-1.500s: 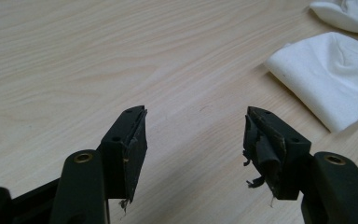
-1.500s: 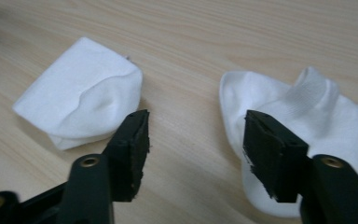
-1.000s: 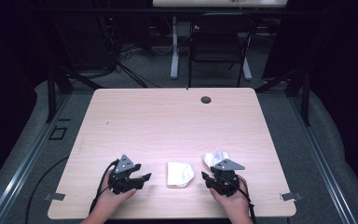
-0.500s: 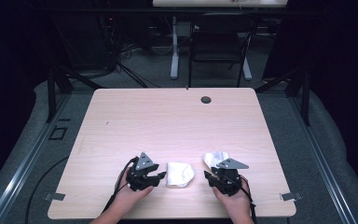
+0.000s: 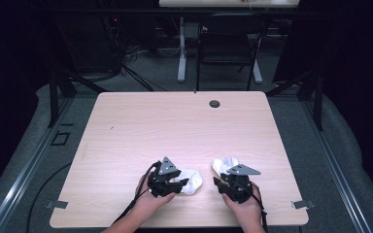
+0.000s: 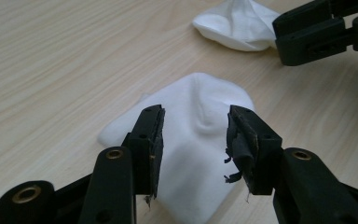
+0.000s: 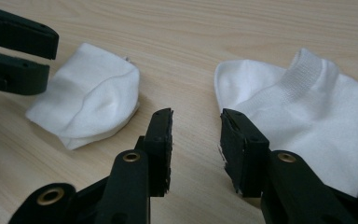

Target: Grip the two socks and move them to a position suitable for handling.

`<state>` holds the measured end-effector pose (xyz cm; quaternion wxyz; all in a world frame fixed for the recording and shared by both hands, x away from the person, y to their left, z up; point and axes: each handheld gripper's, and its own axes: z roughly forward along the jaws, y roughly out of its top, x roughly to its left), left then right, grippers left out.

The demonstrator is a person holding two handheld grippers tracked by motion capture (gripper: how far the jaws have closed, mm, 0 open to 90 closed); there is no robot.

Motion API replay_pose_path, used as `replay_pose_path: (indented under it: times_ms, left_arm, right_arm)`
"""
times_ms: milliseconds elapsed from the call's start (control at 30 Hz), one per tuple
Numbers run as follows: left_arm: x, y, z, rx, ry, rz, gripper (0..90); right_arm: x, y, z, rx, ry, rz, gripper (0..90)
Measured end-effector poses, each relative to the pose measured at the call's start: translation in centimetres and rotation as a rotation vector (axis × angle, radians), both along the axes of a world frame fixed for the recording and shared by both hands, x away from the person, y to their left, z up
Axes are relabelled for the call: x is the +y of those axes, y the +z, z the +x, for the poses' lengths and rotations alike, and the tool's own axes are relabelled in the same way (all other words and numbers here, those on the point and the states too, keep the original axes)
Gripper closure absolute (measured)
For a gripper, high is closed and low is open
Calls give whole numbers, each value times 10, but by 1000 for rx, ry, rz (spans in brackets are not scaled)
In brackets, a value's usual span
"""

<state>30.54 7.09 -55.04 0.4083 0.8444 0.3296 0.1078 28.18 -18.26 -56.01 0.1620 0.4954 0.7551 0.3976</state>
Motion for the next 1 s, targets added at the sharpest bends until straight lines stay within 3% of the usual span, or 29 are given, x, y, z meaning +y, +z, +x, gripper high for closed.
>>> replay_pose_path:
  times_ms: [233,400,500,567,600,767,1000]
  left_arm:
    - [-22,-6,-1,17,-25,26,554]
    - [-30,-11,2,26,-12,50,554]
    - [-32,-16,5,47,-13,72,589]
    - [-33,-17,4,36,-13,90,682]
    - [-33,-17,4,35,-16,94,682]
    - [-32,-14,3,26,-20,69,829]
    - [-27,-7,1,15,-22,25,845]
  right_arm:
    - [-4,0,1,1,-15,18,639]
    - [-6,0,1,-1,-17,22,637]
    - [-7,0,1,-2,-19,26,634]
    - [-7,0,1,-3,-21,26,634]
    - [-7,0,1,-3,-21,26,634]
    - [-8,0,1,-3,-21,28,634]
    - [-8,0,2,-3,-20,29,631]
